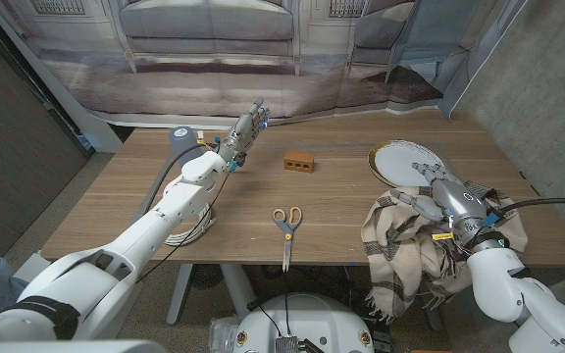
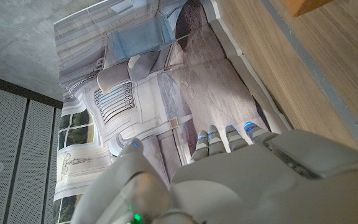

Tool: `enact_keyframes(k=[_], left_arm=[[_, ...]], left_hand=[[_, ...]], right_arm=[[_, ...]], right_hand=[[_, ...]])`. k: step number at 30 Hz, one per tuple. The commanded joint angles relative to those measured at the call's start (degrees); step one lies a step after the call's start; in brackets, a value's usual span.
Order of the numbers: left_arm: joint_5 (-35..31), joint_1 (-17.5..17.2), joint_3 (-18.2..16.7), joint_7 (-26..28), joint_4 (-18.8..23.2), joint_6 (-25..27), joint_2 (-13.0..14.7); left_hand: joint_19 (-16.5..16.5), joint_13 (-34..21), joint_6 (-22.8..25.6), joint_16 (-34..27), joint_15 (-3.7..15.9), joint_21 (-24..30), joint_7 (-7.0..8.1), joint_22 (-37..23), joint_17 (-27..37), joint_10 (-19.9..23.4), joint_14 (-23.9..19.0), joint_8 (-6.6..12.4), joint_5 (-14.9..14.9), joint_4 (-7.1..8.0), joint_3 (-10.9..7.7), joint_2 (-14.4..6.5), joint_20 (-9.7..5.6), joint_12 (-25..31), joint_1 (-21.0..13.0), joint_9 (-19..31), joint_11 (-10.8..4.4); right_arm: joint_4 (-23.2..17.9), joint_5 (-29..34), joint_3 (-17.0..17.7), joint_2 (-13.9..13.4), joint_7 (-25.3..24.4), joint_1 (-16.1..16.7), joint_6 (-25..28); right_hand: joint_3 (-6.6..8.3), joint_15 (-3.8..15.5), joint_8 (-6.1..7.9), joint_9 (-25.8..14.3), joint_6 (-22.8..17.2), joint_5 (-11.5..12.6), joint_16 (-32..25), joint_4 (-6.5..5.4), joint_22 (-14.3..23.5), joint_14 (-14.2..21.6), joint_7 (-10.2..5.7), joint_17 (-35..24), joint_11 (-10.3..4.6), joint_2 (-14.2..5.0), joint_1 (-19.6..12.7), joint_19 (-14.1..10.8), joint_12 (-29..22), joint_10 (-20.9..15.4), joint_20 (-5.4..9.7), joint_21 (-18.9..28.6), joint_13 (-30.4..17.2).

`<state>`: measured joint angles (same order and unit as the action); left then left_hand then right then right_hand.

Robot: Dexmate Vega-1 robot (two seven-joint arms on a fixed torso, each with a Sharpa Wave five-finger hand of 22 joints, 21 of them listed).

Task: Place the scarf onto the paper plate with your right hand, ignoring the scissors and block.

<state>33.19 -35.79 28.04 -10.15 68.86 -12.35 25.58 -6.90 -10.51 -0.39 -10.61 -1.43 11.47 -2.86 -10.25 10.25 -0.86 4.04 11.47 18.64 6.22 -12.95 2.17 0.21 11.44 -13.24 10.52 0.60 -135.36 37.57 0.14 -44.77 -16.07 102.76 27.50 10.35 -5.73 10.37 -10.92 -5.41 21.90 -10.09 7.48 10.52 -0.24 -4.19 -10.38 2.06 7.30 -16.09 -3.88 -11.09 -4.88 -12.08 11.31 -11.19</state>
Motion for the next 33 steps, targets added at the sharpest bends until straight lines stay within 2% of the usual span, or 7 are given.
enact_keyframes(k=[1, 8, 19, 29, 33], left_arm=[[0.0, 0.0, -0.2, -0.1, 0.1, -0.8, 0.0], [0.1, -0.2, -0.2, -0.1, 0.3, -0.4, 0.2], [0.4, -0.7, -0.3, 0.2, 0.6, -0.2, 0.3], [0.4, -0.9, -0.4, 0.5, 1.0, -0.1, 0.4], [0.2, -1.2, -0.4, 0.9, 1.6, 0.4, 0.7]], left_hand=[[0.1, -0.2, 0.6, -0.3, -0.30, 0.1, -0.36, -0.2, 0.3, 0.4, -0.3, -0.01, 0.4, -0.07, 0.15, -0.2, 0.33, 0.3, -0.4, 0.1, 0.39], [0.2, -0.2, 0.6, -0.3, -0.40, 0.1, -0.39, -0.2, 0.3, 0.4, -0.3, -0.01, 0.4, -0.06, 0.25, -0.2, 0.33, 0.3, -0.4, 0.1, 0.36], [0.1, -0.2, 0.7, -0.3, -0.35, 0.1, -0.27, -0.2, 0.3, 0.6, -0.3, -0.02, 0.4, -0.04, 0.41, -0.2, 0.87, 0.3, -0.4, 0.1, 0.31], [0.1, -0.2, 0.8, -0.3, -0.35, 0.1, -0.22, -0.2, 0.3, 0.6, -0.3, -0.04, 0.4, -0.02, 0.56, -0.3, 0.98, 0.3, -0.4, 0.1, 0.22], [0.1, -0.2, 0.8, -0.3, -0.31, 0.1, -0.24, -0.2, 0.3, 0.6, -0.4, -0.04, 0.4, -0.01, 0.60, -0.3, 1.00, 0.3, -0.4, 0.1, 0.23]], right_arm=[[-2.0, 1.2, -1.6, -2.8, 3.5, -0.7, 6.2], [-2.3, 1.2, -3.0, -4.6, 5.1, -1.7, 9.2], [-3.1, 1.5, -6.3, -7.9, 7.3, -3.7, 15.3], [-3.0, -2.1, -6.8, -10.1, 7.4, -4.4, 17.0], [-2.4, -3.3, -8.1, -9.8, 6.6, -5.4, 19.4]], right_hand=[[-0.14, -0.08, 0.06, -0.2, 0.7, 0.4, -0.4, 0.00, 0.1, 0.1, 0.32, -0.2, 0.09, 0.53, -0.5, -1.0, -0.4, -0.3, -0.22, 0.6, -0.1], [-0.42, -0.45, -0.06, -0.2, 2.0, 0.9, -0.3, 0.02, 0.1, -0.6, 0.49, -0.2, 0.34, 0.65, -0.6, -2.3, -0.2, 0.8, -0.27, 0.9, -0.1], [-0.84, -1.77, 0.05, -0.1, 4.8, 2.1, 0.1, 0.27, 0.0, -4.3, 1.14, -0.1, 1.17, 0.45, -1.7, -4.2, 0.6, 6.3, -0.39, 0.9, 0.0], [-0.98, -1.80, 0.38, -0.1, 4.5, 2.3, -0.2, 0.28, 0.0, -4.0, 1.08, -0.1, 1.30, 0.47, -1.9, -4.6, 0.2, 6.0, -0.38, 0.9, 0.0], [-1.03, -1.79, 0.44, -0.1, 4.5, 2.4, -0.3, 0.28, 0.0, -3.9, 1.12, -0.1, 1.32, 0.44, -2.0, -4.8, 0.1, 6.1, -0.35, 0.9, 0.0]])
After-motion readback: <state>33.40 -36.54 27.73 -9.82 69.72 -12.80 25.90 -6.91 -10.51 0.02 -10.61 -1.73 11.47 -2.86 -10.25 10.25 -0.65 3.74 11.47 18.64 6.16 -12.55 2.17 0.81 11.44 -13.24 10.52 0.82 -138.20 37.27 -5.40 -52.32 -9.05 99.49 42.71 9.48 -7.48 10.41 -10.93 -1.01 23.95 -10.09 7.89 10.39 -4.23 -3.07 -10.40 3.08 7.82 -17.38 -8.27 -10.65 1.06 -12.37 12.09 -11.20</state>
